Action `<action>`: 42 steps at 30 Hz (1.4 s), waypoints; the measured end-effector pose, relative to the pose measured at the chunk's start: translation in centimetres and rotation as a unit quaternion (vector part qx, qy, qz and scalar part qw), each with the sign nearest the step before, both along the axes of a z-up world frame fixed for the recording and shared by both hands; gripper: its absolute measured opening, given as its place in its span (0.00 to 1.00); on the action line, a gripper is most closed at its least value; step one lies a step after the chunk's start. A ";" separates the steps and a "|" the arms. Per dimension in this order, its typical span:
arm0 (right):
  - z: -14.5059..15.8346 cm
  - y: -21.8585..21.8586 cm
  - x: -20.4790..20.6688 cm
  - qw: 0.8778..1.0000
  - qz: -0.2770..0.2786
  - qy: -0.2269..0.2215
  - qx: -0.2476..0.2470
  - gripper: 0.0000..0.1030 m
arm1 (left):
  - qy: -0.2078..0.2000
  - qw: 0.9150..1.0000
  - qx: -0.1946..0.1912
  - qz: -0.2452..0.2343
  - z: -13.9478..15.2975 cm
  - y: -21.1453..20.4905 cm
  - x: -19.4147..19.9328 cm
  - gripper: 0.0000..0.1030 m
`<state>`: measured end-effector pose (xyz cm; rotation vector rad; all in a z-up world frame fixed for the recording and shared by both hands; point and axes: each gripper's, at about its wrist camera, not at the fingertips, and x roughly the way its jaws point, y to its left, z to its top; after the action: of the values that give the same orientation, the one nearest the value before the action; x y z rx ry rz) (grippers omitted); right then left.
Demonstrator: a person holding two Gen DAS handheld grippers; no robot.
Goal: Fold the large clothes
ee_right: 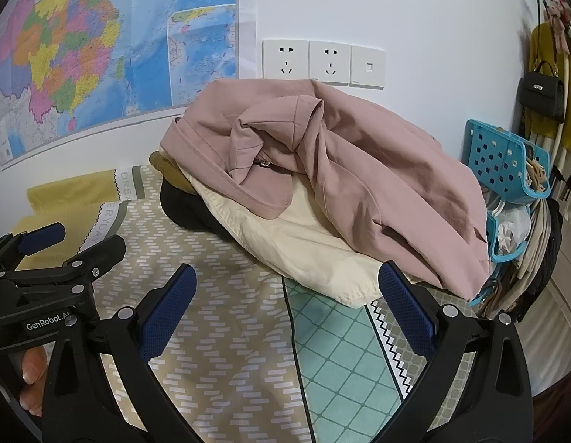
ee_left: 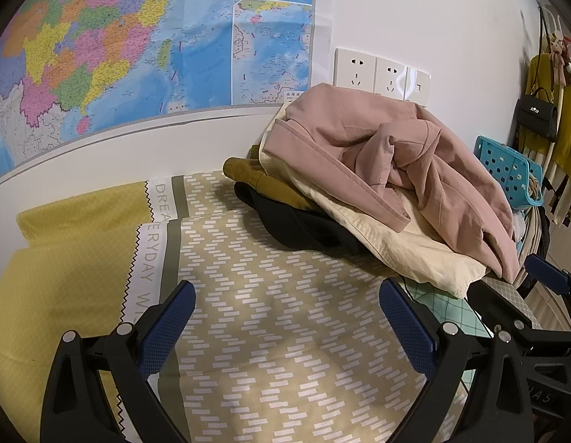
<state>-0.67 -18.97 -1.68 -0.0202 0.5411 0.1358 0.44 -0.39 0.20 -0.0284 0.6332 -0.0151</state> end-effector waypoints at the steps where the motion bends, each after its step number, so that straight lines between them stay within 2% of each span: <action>1: 0.0 0.0 0.0 1.000 0.001 0.000 0.000 0.95 | 0.000 1.000 -0.001 0.000 0.0 0.0 0.0 0.93; 24: 0.4 0.6 0.9 1.000 0.006 -0.001 -0.013 0.95 | 0.001 1.000 0.001 -0.004 -0.3 0.2 1.1 0.93; 37: 0.7 0.4 2.6 0.999 0.015 -0.006 -0.029 0.95 | 0.007 1.000 0.003 -0.015 -0.6 0.3 3.2 0.93; 42: 1.9 0.6 5.4 0.996 0.009 -0.029 -0.086 0.95 | 0.020 1.000 0.010 -0.012 -1.3 0.5 4.9 0.94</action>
<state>4.69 -18.36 0.22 -0.1964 0.4943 0.1062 5.36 0.10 -1.10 -0.0011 0.6740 -0.0323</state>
